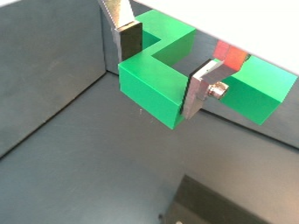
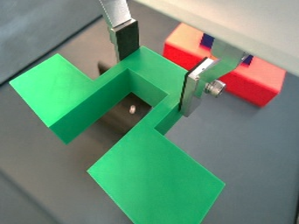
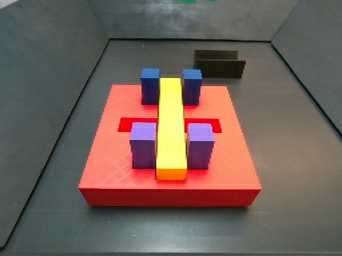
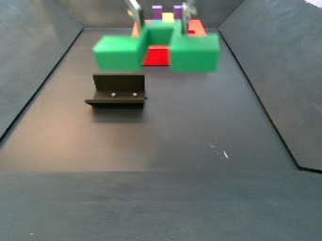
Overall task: Pick up the green object. Move up. Place the green object on the fixture. Regrasp the green object. Move to above the board. Insert the green object.
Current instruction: Place the green object on the fixture.
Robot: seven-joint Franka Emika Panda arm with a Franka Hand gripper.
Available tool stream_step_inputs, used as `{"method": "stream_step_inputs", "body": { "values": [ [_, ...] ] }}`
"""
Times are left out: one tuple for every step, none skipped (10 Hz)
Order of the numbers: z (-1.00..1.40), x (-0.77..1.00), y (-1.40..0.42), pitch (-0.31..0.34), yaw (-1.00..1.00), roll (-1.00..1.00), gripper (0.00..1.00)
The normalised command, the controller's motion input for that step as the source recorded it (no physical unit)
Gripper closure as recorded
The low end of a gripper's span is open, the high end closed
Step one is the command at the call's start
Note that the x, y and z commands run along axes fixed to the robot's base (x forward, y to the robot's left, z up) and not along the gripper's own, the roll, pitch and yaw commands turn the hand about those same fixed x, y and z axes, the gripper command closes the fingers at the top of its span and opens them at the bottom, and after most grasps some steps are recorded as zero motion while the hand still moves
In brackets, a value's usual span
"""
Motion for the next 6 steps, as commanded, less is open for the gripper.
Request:
{"method": "stream_step_inputs", "body": {
  "values": [
    [0.28,0.58,-0.19,0.066,-0.32,-0.81,1.0],
    [0.24,0.55,-0.18,0.034,-0.31,-0.83,1.0],
    [0.21,0.56,-0.16,0.037,-0.31,-0.82,1.0],
    [0.18,0.53,-0.11,0.009,-0.24,-0.57,1.0],
    [0.26,0.47,-0.11,-0.006,-0.21,-0.68,1.0],
    [0.27,0.46,-0.01,-0.211,-0.23,-1.0,1.0]
  ]
}}
